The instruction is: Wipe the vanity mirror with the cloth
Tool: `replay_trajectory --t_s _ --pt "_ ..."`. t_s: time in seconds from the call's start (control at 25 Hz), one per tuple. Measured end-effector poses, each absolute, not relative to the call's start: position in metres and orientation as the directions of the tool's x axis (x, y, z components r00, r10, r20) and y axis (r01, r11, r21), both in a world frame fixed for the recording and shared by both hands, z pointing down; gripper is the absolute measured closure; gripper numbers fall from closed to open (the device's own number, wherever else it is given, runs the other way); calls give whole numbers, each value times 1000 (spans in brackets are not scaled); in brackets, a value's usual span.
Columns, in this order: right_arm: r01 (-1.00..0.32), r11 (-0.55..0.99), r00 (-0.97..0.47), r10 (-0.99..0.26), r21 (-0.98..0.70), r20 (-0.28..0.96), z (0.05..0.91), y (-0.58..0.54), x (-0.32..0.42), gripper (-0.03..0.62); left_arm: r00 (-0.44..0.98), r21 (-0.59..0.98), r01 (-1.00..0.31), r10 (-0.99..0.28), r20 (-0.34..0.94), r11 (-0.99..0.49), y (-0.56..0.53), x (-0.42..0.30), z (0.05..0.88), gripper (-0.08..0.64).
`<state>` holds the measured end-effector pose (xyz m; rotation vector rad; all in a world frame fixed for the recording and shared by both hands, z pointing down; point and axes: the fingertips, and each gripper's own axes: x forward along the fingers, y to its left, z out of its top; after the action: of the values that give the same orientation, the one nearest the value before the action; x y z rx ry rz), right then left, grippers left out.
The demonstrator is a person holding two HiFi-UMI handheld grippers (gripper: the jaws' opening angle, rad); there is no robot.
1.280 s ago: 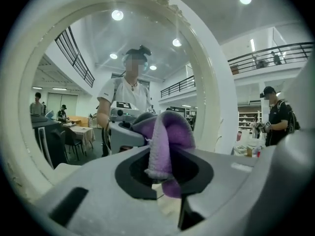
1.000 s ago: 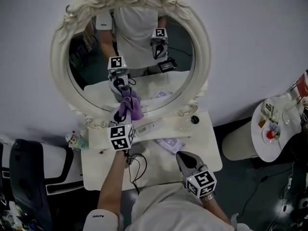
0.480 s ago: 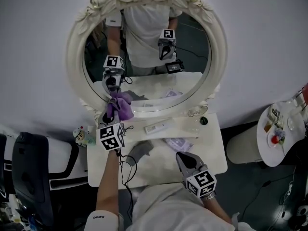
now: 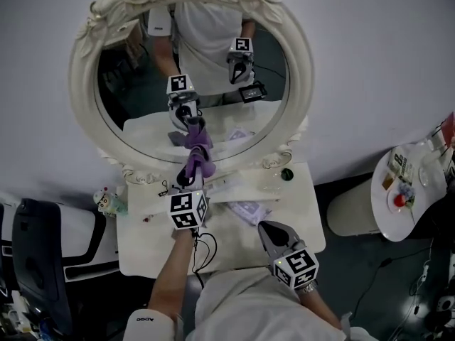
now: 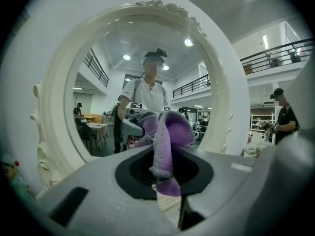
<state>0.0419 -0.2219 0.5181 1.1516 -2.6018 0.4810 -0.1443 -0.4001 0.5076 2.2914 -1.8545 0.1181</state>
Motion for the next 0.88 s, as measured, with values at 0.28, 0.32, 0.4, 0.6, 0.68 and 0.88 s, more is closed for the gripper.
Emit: replay_trajectory --t_s 0.28,0.32,0.4,0.6,0.68,0.88 --pt "-825 538 -560 -737 -173 378 524 -223 110 586 350 70 -937 -920 177 -343 -434 -28 521 497" --pt "-838 519 -542 -749 -171 380 525 -223 120 586 368 58 -930 -911 188 -363 -436 -14 527 497" --pt "-859 483 -509 -770 -168 384 526 -223 137 586 393 42 -919 -896 208 -393 -440 8 539 497" --pt "-880 443 -472 -787 -170 398 528 -219 148 586 405 57 -913 -881 244 -404 -443 12 562 497" --pt "-876 450 -480 -780 -172 402 528 -217 139 586 393 57 -918 -876 279 -394 -443 -2 574 497" --pt "-850 496 -521 -749 -174 409 529 -213 100 586 307 61 -950 -879 365 -306 -433 -70 606 497"
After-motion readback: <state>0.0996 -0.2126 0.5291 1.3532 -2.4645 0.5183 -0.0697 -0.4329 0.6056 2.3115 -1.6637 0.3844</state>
